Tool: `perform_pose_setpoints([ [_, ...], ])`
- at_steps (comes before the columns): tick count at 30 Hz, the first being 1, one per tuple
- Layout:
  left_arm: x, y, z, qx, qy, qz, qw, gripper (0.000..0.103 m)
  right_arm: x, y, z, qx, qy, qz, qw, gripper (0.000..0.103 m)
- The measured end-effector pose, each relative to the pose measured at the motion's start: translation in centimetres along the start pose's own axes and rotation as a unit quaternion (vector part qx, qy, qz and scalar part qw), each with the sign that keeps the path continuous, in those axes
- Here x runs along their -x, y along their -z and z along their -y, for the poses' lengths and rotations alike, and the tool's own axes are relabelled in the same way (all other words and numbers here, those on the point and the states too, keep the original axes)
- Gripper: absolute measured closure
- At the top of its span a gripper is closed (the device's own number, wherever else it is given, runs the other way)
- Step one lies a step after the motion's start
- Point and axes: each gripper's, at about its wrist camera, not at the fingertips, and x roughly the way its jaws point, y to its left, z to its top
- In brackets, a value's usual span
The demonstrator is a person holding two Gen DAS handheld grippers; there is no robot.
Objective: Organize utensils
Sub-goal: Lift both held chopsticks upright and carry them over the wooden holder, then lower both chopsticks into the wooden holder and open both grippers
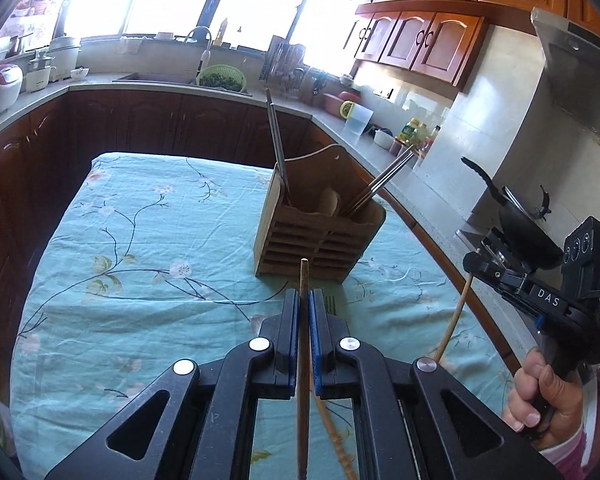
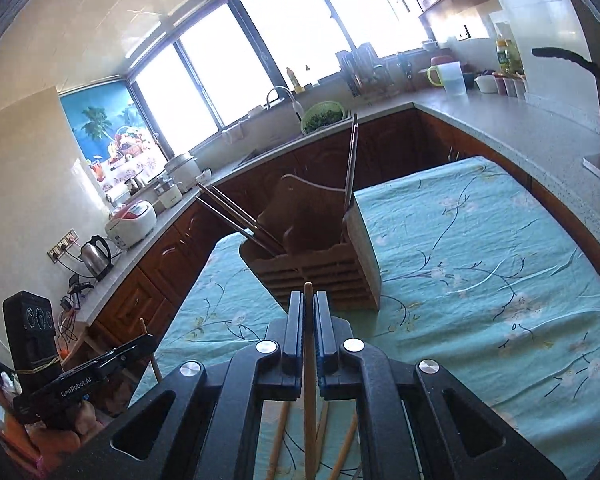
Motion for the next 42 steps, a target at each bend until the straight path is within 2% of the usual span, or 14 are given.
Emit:
perform_pose_setpoints([
  [9, 2.8, 0.1, 0.2, 0.0, 0.007, 0.036, 0.9993, 0.1, 3.0, -1.5, -0.4, 0.009, 0.001, 0.042, 0.999, 0.098],
  [32, 2.9, -0.7, 0.0, -0.002, 0.006, 0.06, 0.9982, 0.1, 2.9, -1.8, 0.0, 0.009, 0.0, 0.045, 0.999, 0.098],
  [42, 2.6, -1.9, -0.4, 0.001, 0.007, 0.083, 0.9966, 0.1, 2.8, -3.4, -0.6, 0.023, 0.0, 0.063, 0.998, 0.098],
])
